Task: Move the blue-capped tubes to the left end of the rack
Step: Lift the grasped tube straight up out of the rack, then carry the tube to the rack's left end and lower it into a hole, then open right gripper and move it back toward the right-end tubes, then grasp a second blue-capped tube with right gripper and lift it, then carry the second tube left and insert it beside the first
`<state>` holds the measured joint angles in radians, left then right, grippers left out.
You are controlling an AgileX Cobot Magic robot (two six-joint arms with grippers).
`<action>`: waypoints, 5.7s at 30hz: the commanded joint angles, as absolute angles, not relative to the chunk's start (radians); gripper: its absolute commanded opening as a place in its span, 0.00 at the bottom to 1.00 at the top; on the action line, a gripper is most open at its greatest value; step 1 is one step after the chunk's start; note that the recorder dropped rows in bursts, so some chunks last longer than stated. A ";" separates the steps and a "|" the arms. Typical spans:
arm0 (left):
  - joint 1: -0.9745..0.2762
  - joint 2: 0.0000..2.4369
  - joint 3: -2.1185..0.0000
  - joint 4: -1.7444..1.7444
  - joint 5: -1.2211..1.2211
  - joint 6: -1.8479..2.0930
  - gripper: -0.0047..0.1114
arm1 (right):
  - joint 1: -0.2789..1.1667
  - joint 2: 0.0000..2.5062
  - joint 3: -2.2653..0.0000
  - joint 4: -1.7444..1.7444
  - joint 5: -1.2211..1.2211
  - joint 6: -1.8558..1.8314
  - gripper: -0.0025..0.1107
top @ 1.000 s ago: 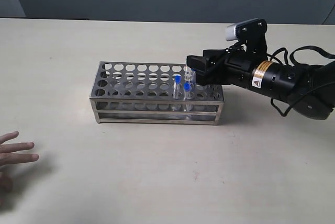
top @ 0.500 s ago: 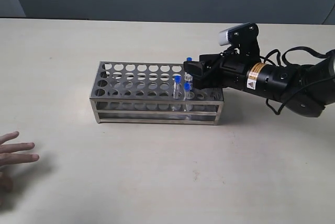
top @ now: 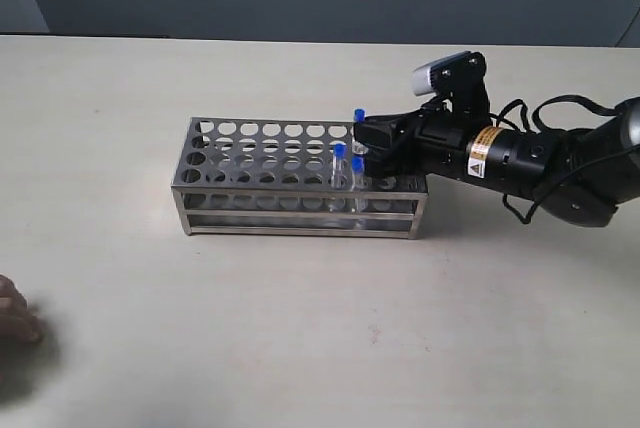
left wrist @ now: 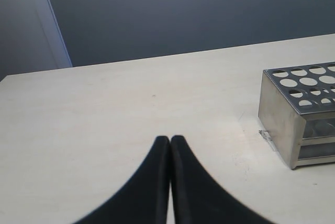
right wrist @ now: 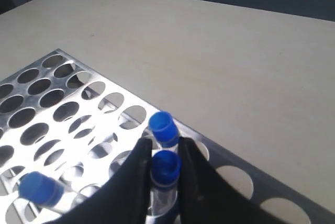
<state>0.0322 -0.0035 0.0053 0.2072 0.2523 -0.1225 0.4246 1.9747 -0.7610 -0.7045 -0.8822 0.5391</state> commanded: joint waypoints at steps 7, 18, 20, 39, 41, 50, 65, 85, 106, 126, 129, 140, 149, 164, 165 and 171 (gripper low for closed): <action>0.028 0.000 0.000 0.202 0.246 -0.123 0.05 | 0.420 1.829 -0.766 -0.803 -0.808 0.601 0.02; 0.028 0.000 0.000 0.202 0.246 -0.123 0.05 | 0.420 1.692 -0.766 -0.863 -0.781 0.636 0.02; 0.028 0.000 0.000 0.202 0.246 -0.123 0.05 | 0.420 1.674 -0.768 -0.863 -0.781 0.648 0.02; 0.028 0.000 0.000 0.202 0.246 -0.123 0.05 | 0.773 1.832 -1.155 -0.869 -0.412 0.691 0.02; 0.028 0.000 0.000 0.202 0.246 -0.123 0.05 | 0.791 1.877 -1.207 -0.869 -0.411 0.691 0.02; 0.028 0.000 0.000 0.202 0.246 -0.123 0.05 | 0.802 2.010 -1.346 -0.867 -0.372 0.712 0.02; 0.028 0.000 0.000 0.202 0.246 -0.123 0.05 | 0.808 2.139 -1.441 -0.867 -0.393 0.715 0.02; 0.028 0.000 0.000 0.202 0.246 -0.123 0.05 | 0.811 2.205 -1.441 -0.979 -0.395 0.870 0.43; 0.028 0.000 0.000 0.202 0.246 -0.123 0.05 | 0.576 1.761 -1.116 -0.851 -0.263 0.781 0.43; 0.028 0.000 0.000 0.202 0.246 -0.123 0.05 | 0.517 1.905 -0.884 -0.578 -0.586 0.486 0.43; 0.028 0.000 0.000 0.202 0.246 -0.123 0.05 | 0.517 1.937 -0.884 -0.517 -0.586 0.428 0.43; 0.028 0.000 0.000 0.202 0.246 -0.123 0.05 | 0.519 1.959 -0.884 -0.469 -0.611 0.421 0.02; 0.028 0.000 0.000 0.202 0.246 -0.123 0.05 | 0.519 1.822 -0.884 -0.562 -0.594 0.420 0.02; 0.028 0.000 0.000 0.202 0.246 -0.123 0.05 | 0.776 1.765 -1.133 -0.620 -0.395 0.421 0.02; 0.028 0.000 0.000 0.202 0.246 -0.123 0.05 | 0.799 1.781 -1.150 -0.624 -0.393 0.421 0.02; 0.028 0.000 0.000 0.202 0.246 -0.123 0.05 | 0.868 1.890 -1.236 -0.627 -0.391 0.421 0.02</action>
